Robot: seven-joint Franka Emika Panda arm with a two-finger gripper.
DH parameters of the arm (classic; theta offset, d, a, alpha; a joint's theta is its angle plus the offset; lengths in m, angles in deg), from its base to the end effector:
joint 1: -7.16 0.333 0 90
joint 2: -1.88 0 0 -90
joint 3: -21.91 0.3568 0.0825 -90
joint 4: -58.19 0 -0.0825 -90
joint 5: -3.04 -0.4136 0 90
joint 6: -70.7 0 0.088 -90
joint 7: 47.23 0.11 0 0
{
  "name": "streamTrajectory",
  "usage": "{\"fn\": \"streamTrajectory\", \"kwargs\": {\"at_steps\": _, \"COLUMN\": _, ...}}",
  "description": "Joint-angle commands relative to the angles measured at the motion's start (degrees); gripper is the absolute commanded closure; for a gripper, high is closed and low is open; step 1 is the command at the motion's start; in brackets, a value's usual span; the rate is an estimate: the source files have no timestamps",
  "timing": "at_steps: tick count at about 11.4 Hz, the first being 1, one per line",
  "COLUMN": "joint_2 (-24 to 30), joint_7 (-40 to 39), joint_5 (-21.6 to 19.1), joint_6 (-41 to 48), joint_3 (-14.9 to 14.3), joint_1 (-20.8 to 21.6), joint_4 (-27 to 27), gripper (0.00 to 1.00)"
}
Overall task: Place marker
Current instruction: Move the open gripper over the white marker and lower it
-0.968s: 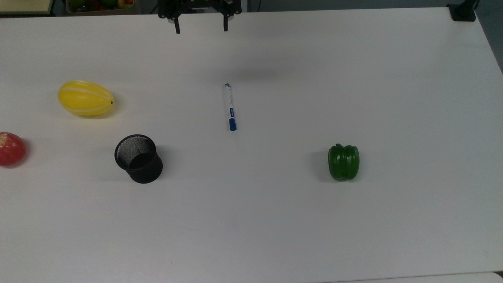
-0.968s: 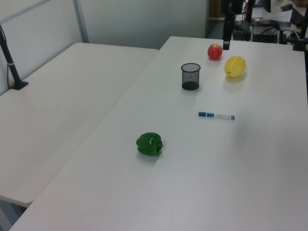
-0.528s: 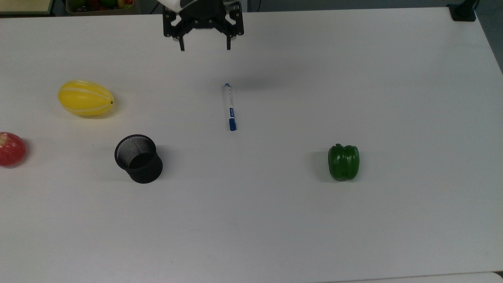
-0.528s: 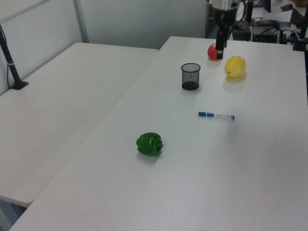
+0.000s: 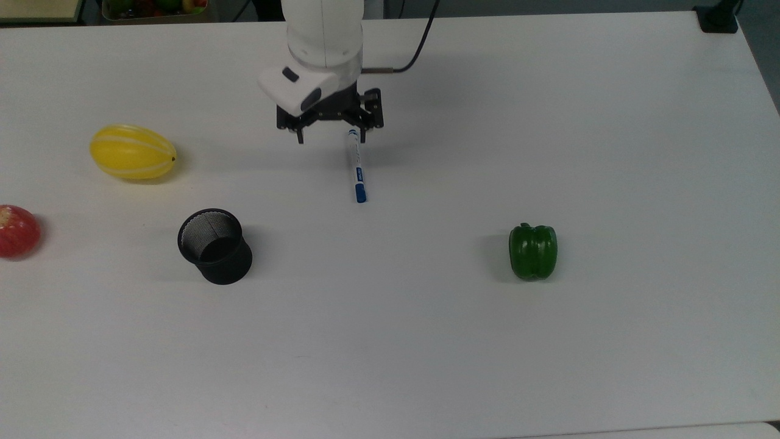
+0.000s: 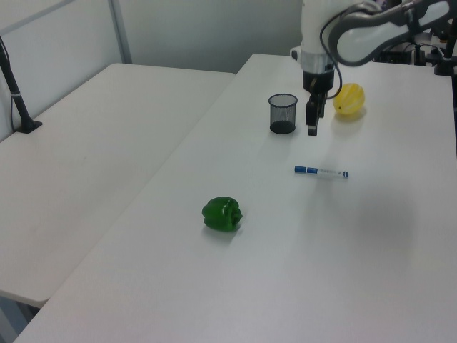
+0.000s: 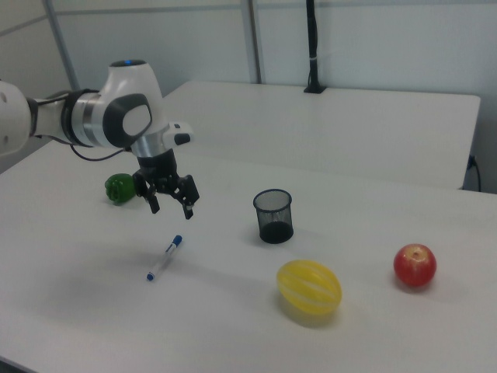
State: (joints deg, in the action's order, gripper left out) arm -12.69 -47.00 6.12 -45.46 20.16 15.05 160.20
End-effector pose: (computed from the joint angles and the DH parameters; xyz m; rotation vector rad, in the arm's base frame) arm 0.6600 0.0692 0.4358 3.0791 0.1973 -0.0064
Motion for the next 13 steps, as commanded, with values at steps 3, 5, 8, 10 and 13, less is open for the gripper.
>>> {"fn": "streamTrajectory", "kwargs": {"at_steps": 3, "joint_2": -6.77, "joint_7": 1.35, "joint_5": 0.52, "joint_6": -7.84, "joint_3": -0.27, "joint_1": 1.42, "joint_4": 1.79, "gripper": 0.00}}
{"fn": "streamTrajectory", "kwargs": {"at_steps": 5, "joint_2": -8.80, "joint_7": 1.35, "joint_5": 0.95, "joint_6": -9.52, "joint_3": -0.27, "joint_1": 2.56, "joint_4": 1.79, "gripper": 0.00}}
{"fn": "streamTrajectory", "kwargs": {"at_steps": 8, "joint_2": -9.42, "joint_7": 1.35, "joint_5": 1.57, "joint_6": -9.52, "joint_3": -0.27, "joint_1": 2.92, "joint_4": 1.79, "gripper": 0.11}}
{"fn": "streamTrajectory", "kwargs": {"at_steps": 10, "joint_2": -9.42, "joint_7": 1.35, "joint_5": 1.57, "joint_6": -9.52, "joint_3": -0.27, "joint_1": 2.92, "joint_4": 1.79, "gripper": 0.32}}
{"fn": "streamTrajectory", "kwargs": {"at_steps": 13, "joint_2": -9.42, "joint_7": 1.35, "joint_5": 1.57, "joint_6": -9.61, "joint_3": -0.27, "joint_1": 2.92, "joint_4": 1.79, "gripper": 0.67}}
